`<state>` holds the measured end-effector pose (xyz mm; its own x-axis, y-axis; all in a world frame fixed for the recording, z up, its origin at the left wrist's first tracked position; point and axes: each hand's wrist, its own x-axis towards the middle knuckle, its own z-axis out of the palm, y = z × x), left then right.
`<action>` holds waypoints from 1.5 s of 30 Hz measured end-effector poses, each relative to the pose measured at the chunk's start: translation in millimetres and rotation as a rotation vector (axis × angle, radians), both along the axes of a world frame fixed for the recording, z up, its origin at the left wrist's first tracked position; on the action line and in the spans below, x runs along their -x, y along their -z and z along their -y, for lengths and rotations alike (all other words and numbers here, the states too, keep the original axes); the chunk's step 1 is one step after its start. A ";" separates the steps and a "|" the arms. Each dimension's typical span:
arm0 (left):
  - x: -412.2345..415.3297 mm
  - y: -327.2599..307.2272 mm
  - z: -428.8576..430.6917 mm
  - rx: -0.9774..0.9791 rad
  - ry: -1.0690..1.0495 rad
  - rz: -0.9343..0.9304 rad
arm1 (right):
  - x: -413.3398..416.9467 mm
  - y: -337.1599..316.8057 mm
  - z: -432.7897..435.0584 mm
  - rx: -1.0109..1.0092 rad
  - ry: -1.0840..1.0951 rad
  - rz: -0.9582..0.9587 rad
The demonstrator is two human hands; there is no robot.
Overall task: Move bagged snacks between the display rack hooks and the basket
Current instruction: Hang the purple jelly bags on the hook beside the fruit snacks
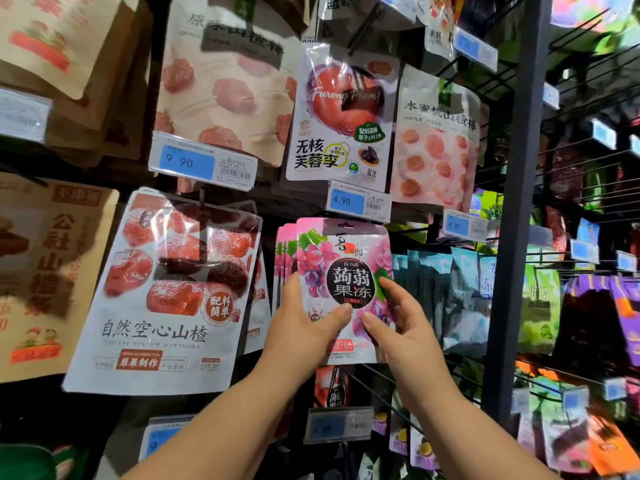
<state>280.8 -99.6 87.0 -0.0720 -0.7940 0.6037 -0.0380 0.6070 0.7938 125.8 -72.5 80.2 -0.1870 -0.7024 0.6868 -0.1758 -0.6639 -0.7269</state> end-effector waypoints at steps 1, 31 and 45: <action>-0.1 -1.5 0.4 -0.006 0.000 0.004 | -0.1 -1.1 0.9 -0.003 0.002 0.003; 59.9 84.5 -21.5 0.423 -0.466 0.183 | 77.2 41.7 -70.0 -0.294 0.389 -0.339; 266.1 252.9 -153.8 0.385 0.771 0.901 | 236.3 169.8 -331.4 -1.105 0.929 -0.605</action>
<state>14.7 54.2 -165.9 -0.9488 -0.1440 0.2812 -0.0073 0.8999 0.4360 -110.5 258.9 -89.6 -0.7220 -0.6895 0.0584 -0.6401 0.6334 -0.4347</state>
